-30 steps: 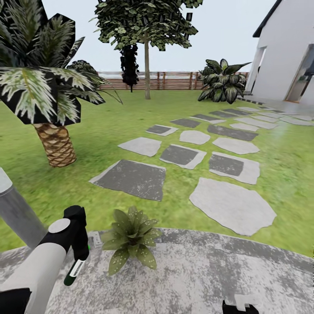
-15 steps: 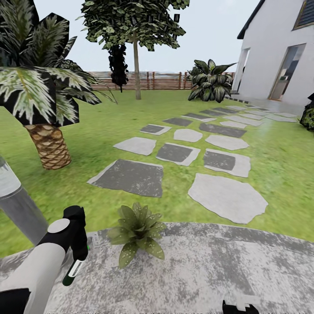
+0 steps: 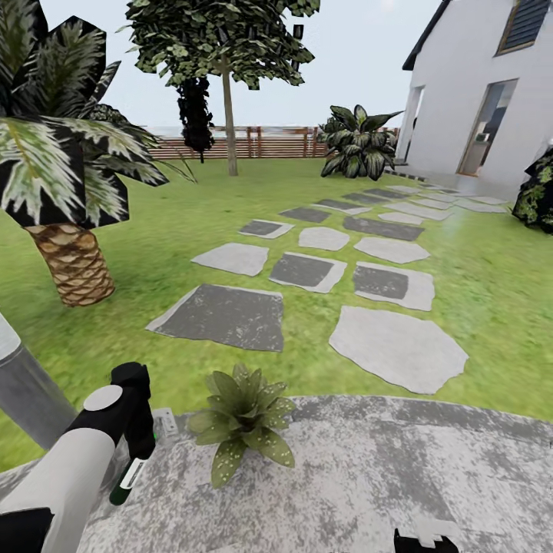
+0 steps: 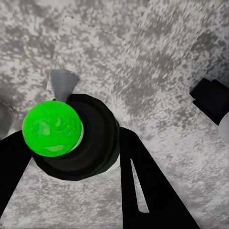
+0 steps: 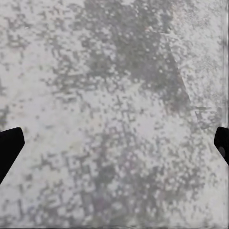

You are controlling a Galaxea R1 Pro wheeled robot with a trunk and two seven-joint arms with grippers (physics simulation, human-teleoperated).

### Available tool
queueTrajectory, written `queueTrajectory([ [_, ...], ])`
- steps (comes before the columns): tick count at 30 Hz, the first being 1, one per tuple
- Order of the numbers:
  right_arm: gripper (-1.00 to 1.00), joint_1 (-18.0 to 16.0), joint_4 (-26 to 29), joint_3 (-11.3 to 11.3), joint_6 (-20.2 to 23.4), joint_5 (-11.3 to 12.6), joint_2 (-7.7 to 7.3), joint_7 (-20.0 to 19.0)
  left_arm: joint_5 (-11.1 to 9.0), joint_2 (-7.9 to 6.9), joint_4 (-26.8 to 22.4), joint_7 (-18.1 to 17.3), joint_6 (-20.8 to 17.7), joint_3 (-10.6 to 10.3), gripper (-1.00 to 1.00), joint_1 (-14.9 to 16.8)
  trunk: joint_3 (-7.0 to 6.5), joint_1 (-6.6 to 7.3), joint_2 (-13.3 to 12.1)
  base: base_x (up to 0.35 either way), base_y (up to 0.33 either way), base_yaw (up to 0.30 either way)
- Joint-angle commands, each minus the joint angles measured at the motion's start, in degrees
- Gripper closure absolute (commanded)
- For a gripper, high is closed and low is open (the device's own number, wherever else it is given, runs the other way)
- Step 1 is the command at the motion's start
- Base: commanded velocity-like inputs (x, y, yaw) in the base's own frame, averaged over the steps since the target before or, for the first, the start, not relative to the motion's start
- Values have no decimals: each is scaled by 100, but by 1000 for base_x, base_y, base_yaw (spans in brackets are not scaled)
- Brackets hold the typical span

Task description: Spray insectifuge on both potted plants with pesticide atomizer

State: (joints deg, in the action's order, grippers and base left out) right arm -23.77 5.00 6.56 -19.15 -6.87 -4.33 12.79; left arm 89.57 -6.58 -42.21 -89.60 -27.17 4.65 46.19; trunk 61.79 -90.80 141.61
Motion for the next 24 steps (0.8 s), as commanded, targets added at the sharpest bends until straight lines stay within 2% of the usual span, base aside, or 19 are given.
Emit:
queueTrajectory([
  [1,-100,-5,-8,47,-18,-60,2,13,34,1,-6,-40,-60,15,100,-1,5,1,2,13,12,-261],
  [8,-100,-5,-8,47,-19,-60,2,13,30,-13,-6,-40,-52,17,100,-19,5,1,2,1,1,-55],
  [9,-100,-5,-8,47,-19,-60,2,13,32,-40,-6,-40,-52,17,100,-25,5,1,2,0,0,-4],
  [13,-100,-5,-8,47,-17,-60,2,13,-62,-338,56,-40,-44,38,100,-68,5,1,2,0,0,-1],
  [15,-100,-5,-8,47,-15,-60,2,13,-98,-366,71,-40,-38,90,100,-72,5,1,2,0,0,0],
  [18,-100,-5,-8,47,-15,-60,2,13,-158,-278,87,-40,-41,162,100,-78,5,1,2,0,0,0],
  [20,-100,-5,-8,47,-17,-60,2,13,-313,-144,84,-40,-43,178,100,-76,5,1,2,0,0,0],
  [22,-100,-5,-8,47,-17,-60,2,13,-471,-101,83,-40,-43,183,100,-75,5,1,2,0,0,0],
  [24,-100,-5,-8,47,-18,-60,2,13,-522,-138,88,-40,-43,191,100,-85,5,1,2,0,0,0],
])
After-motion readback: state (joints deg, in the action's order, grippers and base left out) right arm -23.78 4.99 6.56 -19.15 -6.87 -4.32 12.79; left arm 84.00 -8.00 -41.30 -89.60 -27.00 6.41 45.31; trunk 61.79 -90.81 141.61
